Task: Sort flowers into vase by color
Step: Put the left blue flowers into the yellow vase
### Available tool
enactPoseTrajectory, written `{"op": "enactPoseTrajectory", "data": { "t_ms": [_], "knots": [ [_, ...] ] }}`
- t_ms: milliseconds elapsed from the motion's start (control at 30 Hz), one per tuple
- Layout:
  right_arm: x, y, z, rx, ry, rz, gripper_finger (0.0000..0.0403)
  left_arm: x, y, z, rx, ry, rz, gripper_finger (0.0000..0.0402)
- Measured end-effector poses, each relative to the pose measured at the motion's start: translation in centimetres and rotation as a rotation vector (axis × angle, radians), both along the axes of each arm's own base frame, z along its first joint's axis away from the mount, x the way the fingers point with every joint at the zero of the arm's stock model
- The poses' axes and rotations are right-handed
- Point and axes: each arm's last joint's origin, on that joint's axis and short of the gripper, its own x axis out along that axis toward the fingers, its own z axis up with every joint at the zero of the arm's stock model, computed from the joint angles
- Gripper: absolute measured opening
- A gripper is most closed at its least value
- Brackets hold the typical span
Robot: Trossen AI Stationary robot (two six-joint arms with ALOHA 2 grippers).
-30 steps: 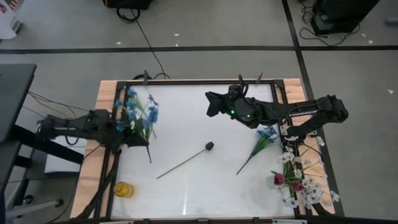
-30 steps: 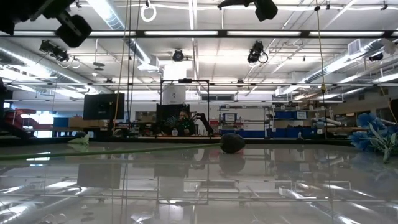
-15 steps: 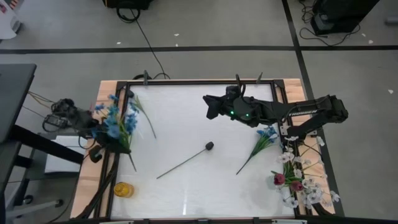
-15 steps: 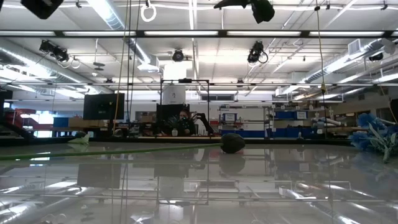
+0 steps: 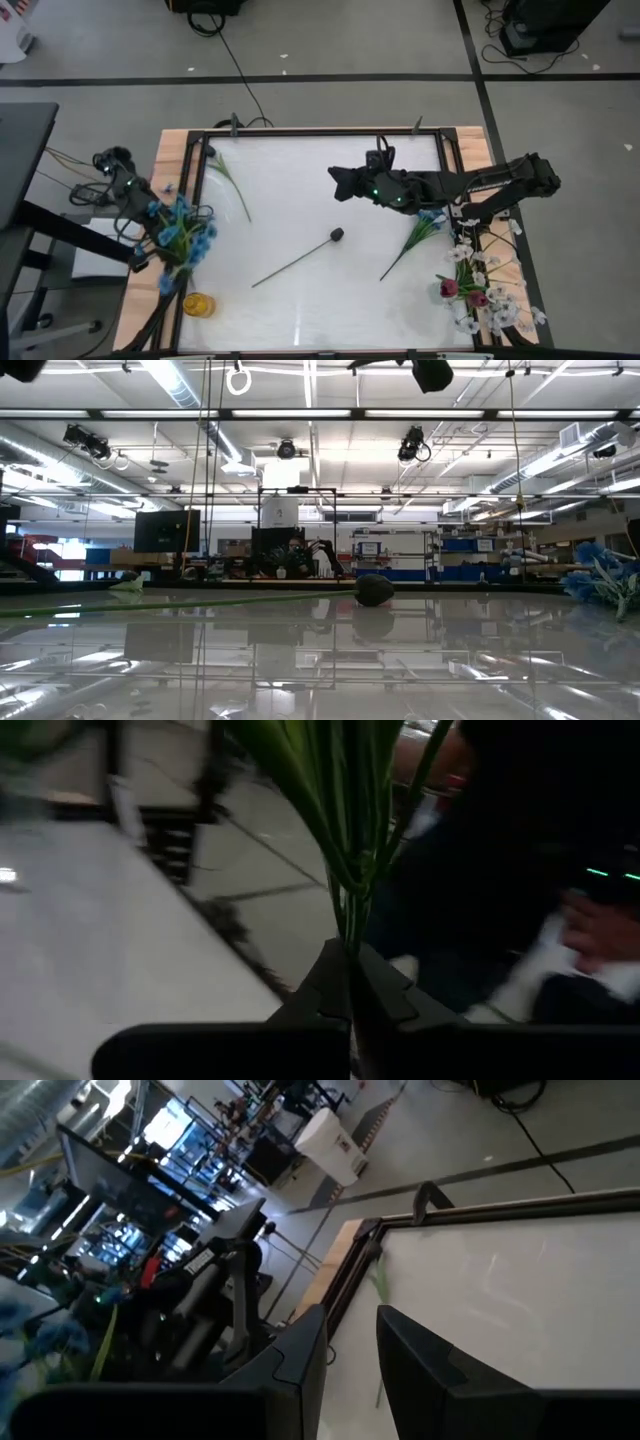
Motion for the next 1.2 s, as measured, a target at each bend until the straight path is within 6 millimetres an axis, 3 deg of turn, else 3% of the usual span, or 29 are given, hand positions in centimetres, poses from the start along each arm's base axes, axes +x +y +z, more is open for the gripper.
{"op": "enactPoseTrajectory", "data": {
  "t_ms": [133,600,933,1200],
  "knots": [
    [-0.1,0.5,0.0,0.022,-0.020,-0.014,0.0101,0.2,-1.0,0.0,-0.021,0.028,-0.114,0.0000],
    [-0.2,1.2,0.1,0.044,-0.053,-0.024,0.0101,1.3,-3.8,-1.2,0.152,0.048,-0.213,0.0000],
    [-0.2,1.2,0.2,0.043,-0.054,-0.024,0.0101,1.8,-4.3,-1.4,0.241,-0.017,-0.083,0.0000],
    [-0.2,1.1,0.1,0.041,-0.051,-0.023,0.0101,2.4,-3.8,-1.5,0.351,-0.102,0.149,0.0000]
  ]
}}
